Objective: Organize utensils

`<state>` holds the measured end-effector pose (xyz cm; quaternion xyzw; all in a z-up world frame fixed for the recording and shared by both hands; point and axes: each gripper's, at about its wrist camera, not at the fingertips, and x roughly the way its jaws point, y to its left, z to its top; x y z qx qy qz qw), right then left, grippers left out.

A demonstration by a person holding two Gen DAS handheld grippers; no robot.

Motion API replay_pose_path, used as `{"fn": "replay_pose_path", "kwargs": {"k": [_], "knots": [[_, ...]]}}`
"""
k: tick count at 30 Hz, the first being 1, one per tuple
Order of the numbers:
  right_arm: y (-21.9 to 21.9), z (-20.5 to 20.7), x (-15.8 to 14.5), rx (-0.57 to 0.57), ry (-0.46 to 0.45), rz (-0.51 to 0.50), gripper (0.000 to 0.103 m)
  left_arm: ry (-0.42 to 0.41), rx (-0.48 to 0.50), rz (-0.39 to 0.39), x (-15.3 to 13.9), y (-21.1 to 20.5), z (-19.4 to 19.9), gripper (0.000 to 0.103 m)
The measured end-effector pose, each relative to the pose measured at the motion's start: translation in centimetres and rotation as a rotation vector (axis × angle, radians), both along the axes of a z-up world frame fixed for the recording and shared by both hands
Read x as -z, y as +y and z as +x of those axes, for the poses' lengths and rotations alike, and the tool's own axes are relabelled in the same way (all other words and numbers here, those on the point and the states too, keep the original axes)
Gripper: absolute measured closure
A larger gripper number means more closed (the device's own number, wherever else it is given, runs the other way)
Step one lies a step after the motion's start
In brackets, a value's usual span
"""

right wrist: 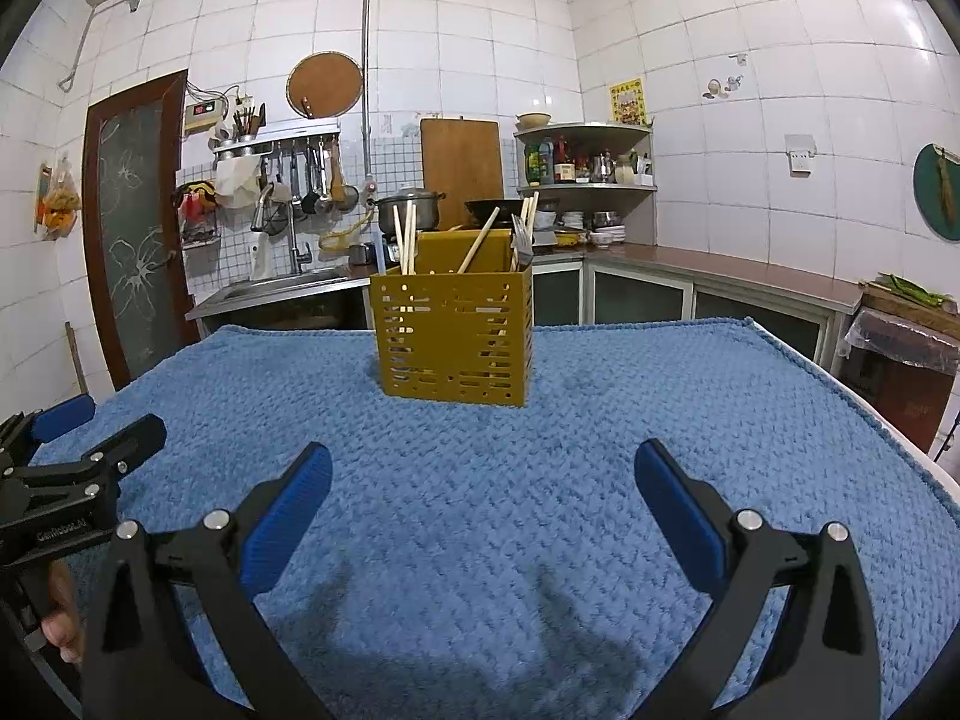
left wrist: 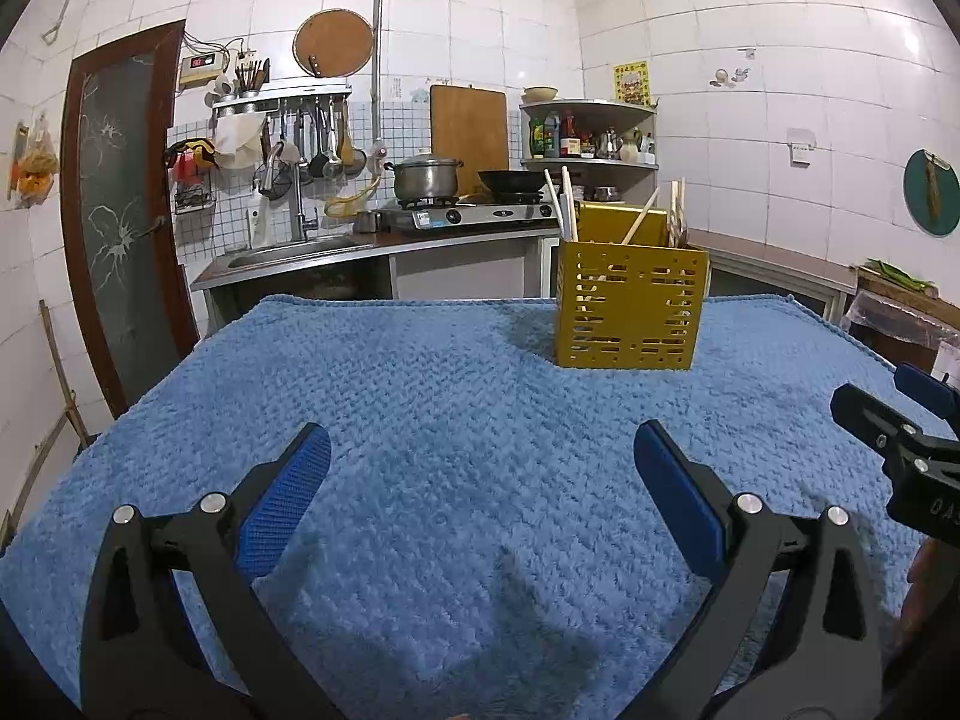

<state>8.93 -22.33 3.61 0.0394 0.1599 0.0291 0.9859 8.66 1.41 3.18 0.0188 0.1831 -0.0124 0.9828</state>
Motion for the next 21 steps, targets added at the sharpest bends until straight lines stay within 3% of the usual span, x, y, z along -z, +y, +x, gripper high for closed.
{"fn": "replay_pose_path", "kwargs": {"k": [21], "knots": [[0.41,-0.72,0.09,-0.001,-0.018,-0.013,0.004,-0.005,-0.003,0.005,0.05,-0.21,-0.09,0.005]]}}
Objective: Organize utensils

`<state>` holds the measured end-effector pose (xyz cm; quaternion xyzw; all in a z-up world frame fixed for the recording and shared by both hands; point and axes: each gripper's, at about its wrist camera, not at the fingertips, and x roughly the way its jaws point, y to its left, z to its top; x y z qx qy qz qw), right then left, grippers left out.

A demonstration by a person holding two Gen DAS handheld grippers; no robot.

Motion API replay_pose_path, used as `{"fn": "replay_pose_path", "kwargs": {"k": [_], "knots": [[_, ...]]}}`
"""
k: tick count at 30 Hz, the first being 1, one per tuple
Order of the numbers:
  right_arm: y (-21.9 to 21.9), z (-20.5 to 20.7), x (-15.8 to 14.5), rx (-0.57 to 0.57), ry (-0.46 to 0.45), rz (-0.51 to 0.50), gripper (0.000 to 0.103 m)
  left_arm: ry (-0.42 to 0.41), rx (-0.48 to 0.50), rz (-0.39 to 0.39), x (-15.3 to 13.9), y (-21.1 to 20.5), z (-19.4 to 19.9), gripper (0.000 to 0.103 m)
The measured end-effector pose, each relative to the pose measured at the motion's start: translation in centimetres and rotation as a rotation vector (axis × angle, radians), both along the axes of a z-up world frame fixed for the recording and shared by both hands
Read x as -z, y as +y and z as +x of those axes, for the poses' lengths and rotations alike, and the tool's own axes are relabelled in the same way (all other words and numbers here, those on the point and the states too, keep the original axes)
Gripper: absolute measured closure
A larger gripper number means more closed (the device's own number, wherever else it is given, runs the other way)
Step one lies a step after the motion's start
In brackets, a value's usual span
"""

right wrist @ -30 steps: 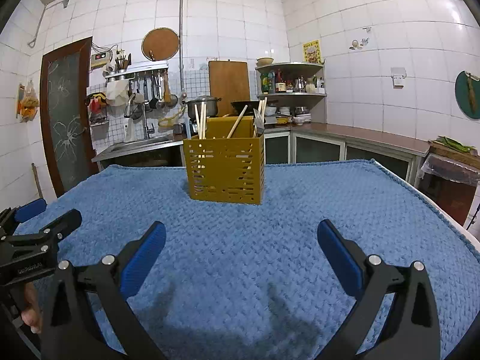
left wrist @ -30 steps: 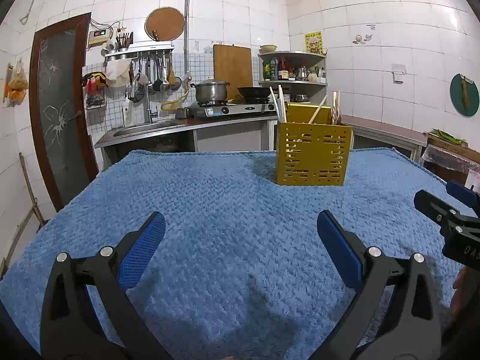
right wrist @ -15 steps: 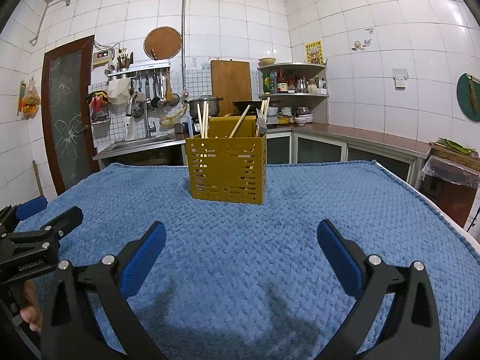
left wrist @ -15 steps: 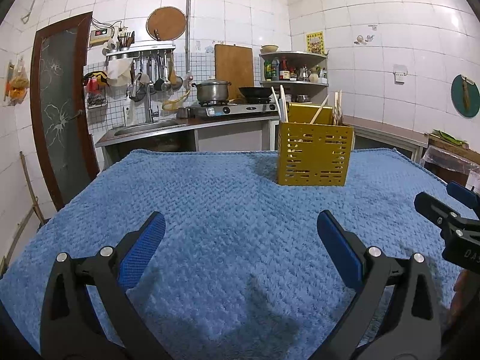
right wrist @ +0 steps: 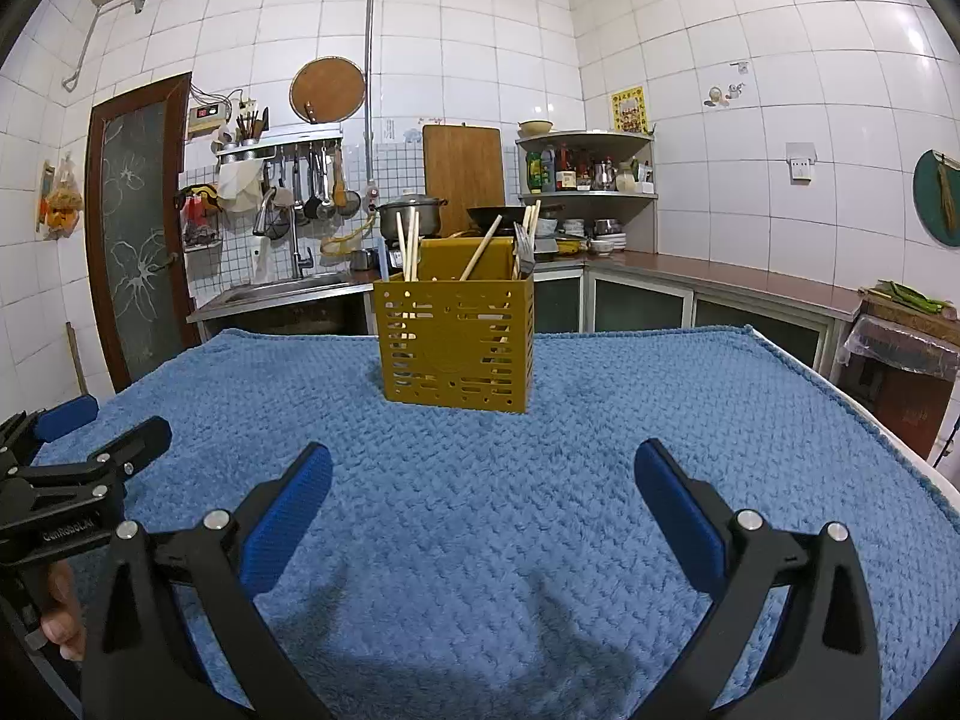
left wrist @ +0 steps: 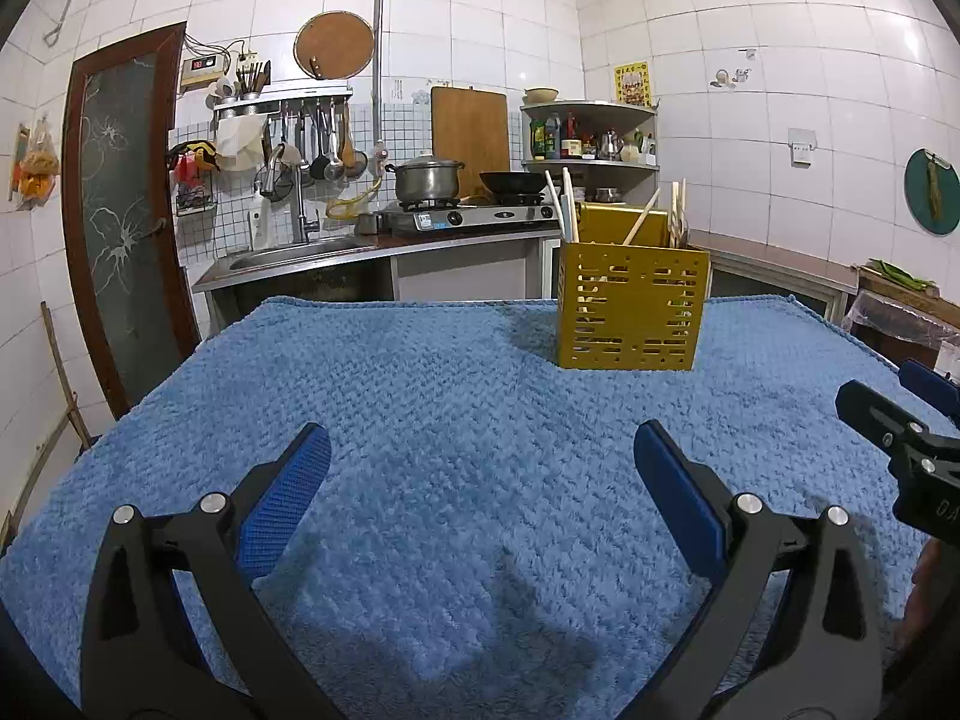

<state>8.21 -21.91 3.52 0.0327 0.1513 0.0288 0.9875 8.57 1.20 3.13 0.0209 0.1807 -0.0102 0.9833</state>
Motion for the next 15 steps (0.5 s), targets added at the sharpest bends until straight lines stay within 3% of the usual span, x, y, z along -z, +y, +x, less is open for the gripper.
{"fn": "replay_pose_path", "kwargs": {"k": [15], "knots": [[0.13,-0.50,-0.39,0.004,-0.005,0.003,0.004,-0.001,-0.002,0.001,0.00,0.05,-0.01,0.005]]}}
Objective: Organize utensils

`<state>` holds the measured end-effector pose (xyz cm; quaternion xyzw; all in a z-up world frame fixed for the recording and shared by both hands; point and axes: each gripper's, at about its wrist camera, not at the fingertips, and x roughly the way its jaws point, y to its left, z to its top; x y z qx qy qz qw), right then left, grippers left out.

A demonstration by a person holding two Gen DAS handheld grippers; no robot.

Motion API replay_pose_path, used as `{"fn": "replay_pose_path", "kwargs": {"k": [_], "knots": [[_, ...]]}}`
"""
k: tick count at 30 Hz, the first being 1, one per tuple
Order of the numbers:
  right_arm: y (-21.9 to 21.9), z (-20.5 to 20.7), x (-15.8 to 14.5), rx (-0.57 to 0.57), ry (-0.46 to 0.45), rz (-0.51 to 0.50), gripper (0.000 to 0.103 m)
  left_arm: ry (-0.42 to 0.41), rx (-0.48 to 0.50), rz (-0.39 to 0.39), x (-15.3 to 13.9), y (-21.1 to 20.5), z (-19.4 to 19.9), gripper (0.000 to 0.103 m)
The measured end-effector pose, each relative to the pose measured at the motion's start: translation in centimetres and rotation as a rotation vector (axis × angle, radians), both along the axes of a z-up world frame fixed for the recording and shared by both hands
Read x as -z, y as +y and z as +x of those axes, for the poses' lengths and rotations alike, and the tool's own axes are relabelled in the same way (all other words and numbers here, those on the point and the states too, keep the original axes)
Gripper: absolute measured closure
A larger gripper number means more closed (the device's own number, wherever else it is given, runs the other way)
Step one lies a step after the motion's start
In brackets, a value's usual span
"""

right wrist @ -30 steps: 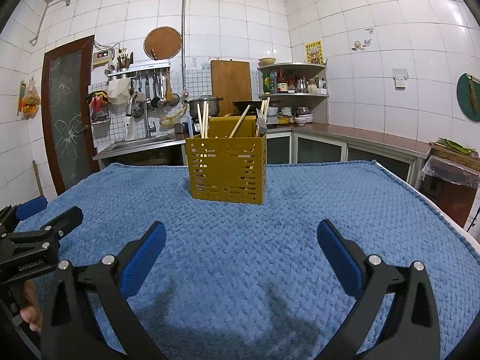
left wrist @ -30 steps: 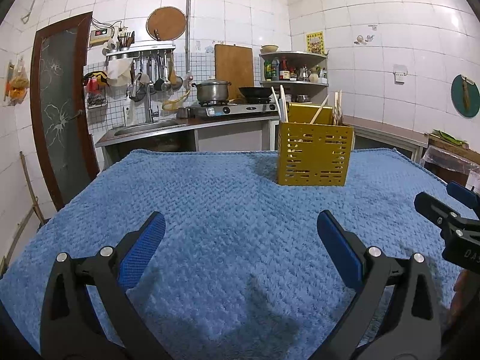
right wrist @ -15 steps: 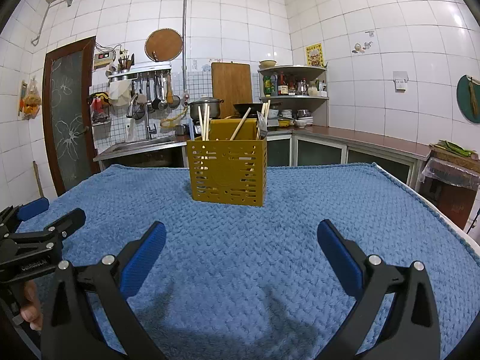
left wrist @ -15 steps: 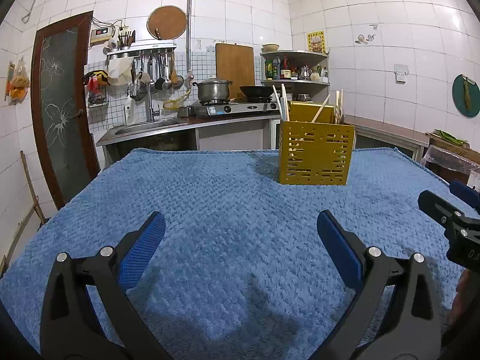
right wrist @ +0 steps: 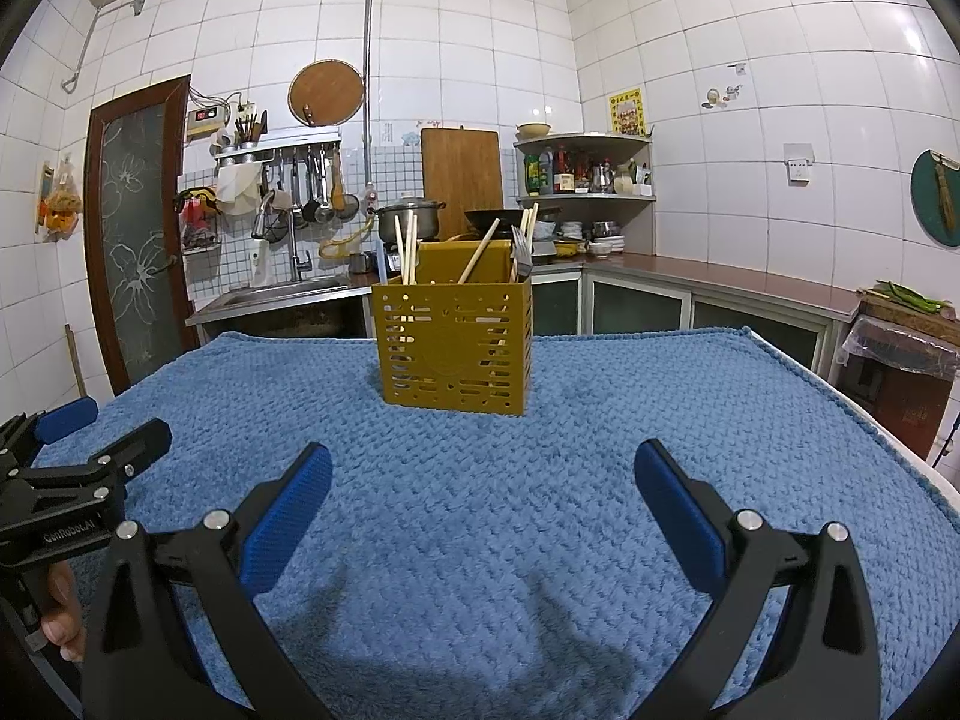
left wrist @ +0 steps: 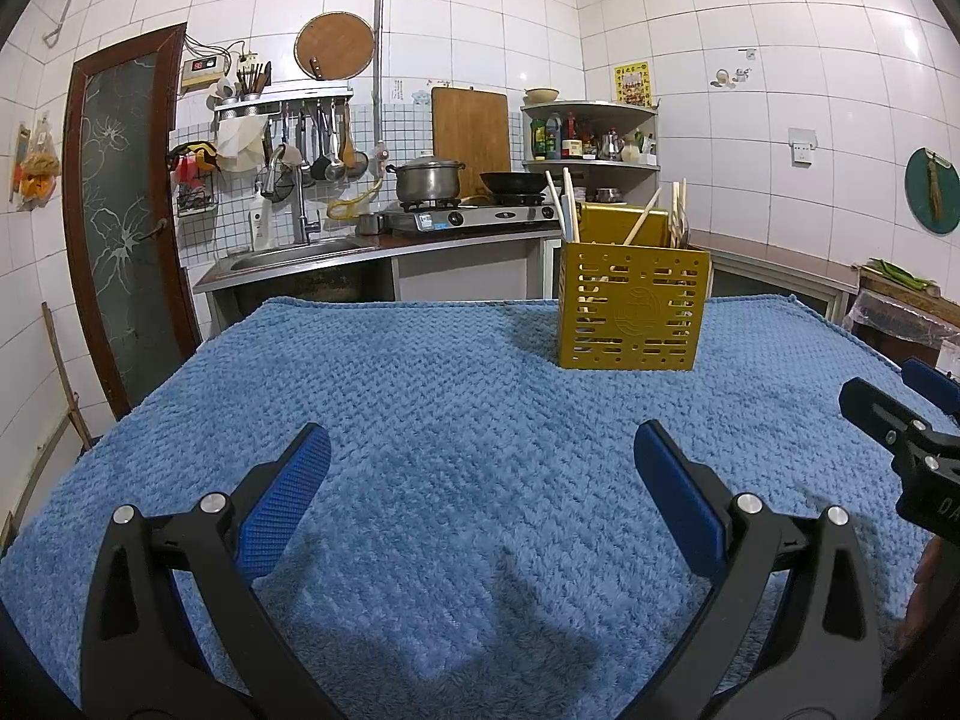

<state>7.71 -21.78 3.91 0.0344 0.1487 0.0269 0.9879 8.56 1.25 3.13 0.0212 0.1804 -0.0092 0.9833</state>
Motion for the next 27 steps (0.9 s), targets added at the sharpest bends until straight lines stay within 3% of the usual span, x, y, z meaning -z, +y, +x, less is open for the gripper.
{"fn": "replay_pose_path", "kwargs": {"k": [27], "knots": [[-0.20,-0.13,-0.28,0.003,-0.004,0.001,0.004,-0.010,-0.028,0.014,-0.38,0.17,-0.08,0.005]]}}
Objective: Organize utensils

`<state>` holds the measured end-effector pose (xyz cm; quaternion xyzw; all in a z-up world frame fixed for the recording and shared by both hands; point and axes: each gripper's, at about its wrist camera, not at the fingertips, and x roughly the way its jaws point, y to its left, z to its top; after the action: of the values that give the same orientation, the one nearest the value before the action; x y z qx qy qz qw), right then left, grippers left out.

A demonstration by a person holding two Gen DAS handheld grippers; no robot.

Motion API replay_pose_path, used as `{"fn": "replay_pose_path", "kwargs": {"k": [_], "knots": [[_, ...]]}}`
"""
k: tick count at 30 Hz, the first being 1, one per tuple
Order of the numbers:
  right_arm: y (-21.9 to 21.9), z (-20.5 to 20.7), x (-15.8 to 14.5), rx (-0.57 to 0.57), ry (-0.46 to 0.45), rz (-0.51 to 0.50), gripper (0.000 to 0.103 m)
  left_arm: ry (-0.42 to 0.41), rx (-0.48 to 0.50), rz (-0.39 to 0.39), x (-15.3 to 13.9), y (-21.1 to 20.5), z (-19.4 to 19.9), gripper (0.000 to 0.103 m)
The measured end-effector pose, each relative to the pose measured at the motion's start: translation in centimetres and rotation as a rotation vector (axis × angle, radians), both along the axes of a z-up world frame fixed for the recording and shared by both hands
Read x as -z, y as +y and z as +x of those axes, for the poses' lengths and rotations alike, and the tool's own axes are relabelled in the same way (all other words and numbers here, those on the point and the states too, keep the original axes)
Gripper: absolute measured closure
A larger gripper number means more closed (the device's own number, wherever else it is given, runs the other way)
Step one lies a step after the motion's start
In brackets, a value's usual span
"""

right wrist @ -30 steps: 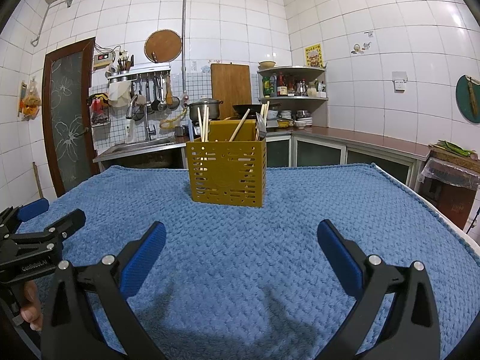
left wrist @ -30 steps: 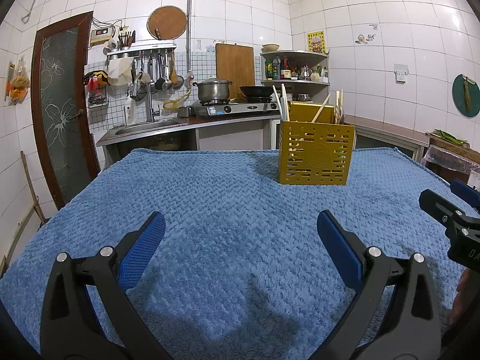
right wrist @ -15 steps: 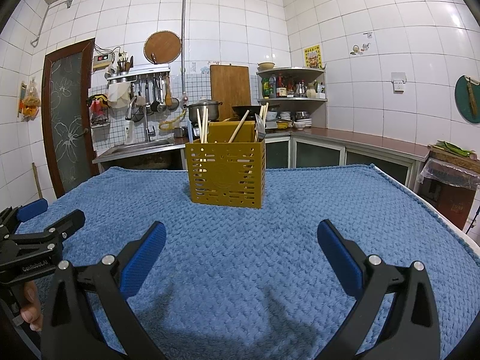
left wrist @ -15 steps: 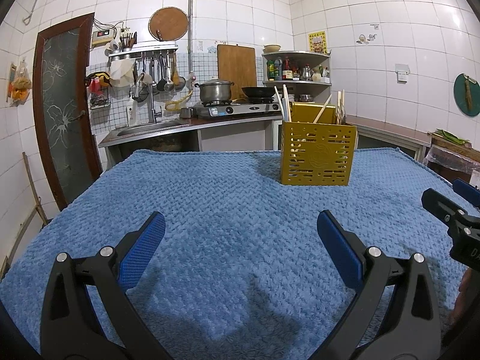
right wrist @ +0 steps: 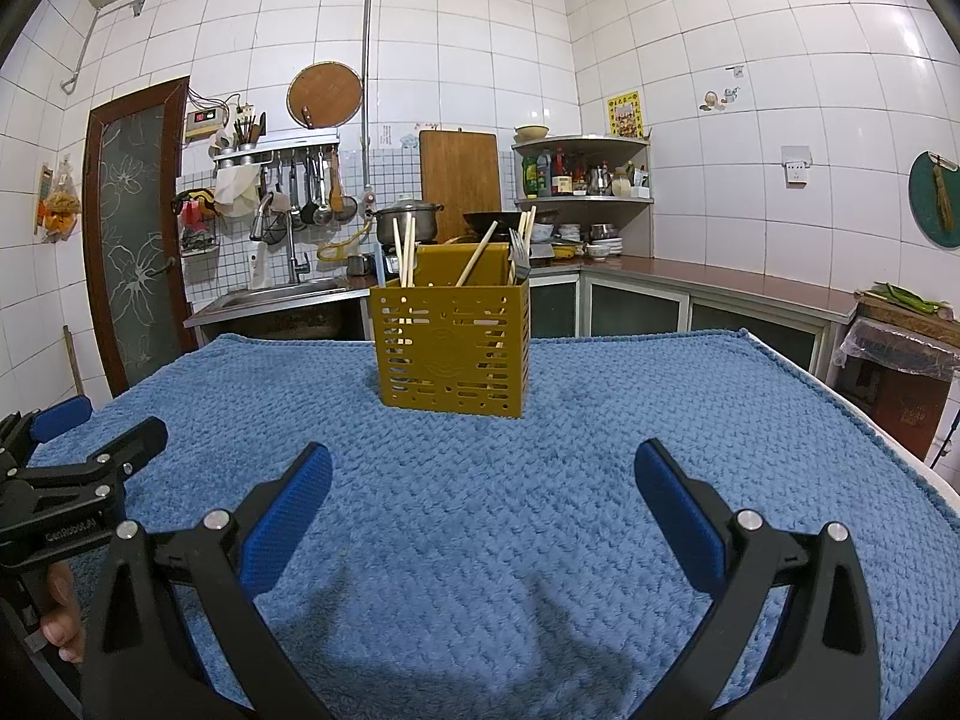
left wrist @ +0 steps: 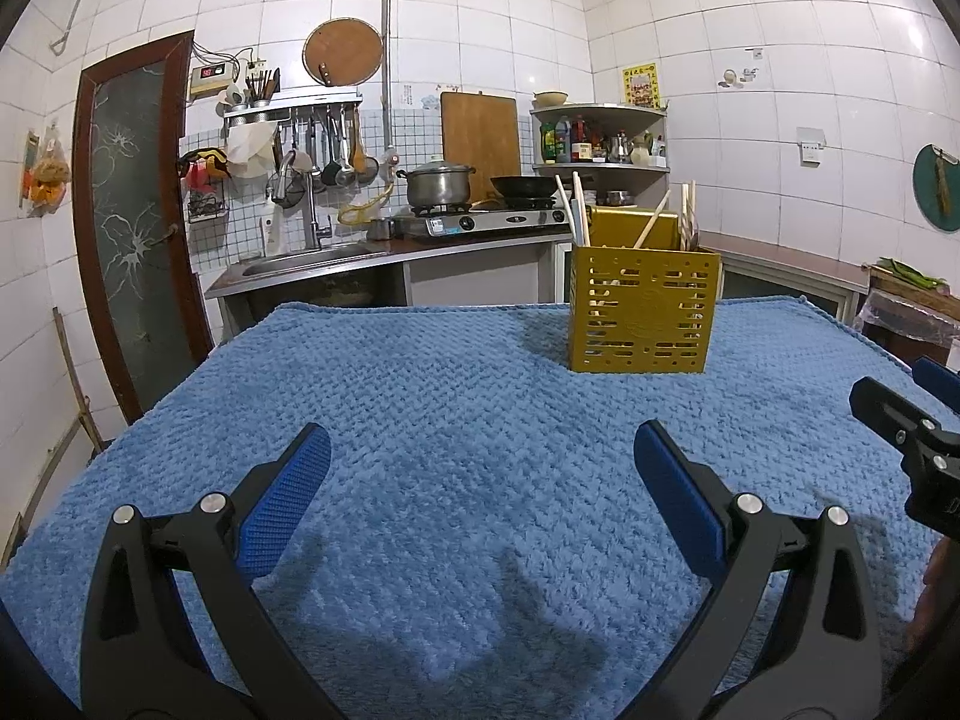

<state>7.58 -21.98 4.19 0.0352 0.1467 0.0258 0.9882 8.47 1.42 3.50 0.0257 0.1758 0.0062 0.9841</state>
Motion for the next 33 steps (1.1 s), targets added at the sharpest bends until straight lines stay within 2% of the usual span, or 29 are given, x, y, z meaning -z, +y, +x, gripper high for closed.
{"fn": "replay_pose_path", "kwargs": {"k": [33], "knots": [[-0.18,0.01,-0.59,0.006,-0.005,-0.005,0.004,-0.020,-0.002,0.004,-0.53,0.25,-0.59,0.005]]}}
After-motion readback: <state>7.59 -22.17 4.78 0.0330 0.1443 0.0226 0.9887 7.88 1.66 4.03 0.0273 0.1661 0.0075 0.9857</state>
